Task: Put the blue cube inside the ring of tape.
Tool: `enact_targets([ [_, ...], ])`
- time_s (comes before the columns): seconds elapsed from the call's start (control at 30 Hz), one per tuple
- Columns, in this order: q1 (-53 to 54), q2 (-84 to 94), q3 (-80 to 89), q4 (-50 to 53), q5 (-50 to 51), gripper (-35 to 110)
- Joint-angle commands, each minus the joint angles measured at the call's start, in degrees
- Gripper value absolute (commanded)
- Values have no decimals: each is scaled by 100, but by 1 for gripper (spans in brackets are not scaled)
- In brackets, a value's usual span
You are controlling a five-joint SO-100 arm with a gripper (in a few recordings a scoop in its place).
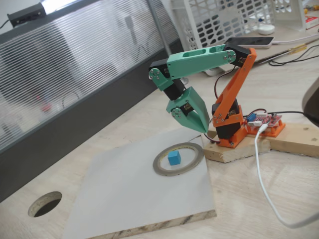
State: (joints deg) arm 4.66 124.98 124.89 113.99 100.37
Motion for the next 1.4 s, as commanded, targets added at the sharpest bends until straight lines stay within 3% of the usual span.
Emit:
enact_targets([
  [0.0,79,114,44,141,18,-1],
  [0.37,79,105,0,123,9,-1],
  [0.57,79,88,62,-457,0,-1],
  [1.37,35,18,70,-501,35,-1],
])
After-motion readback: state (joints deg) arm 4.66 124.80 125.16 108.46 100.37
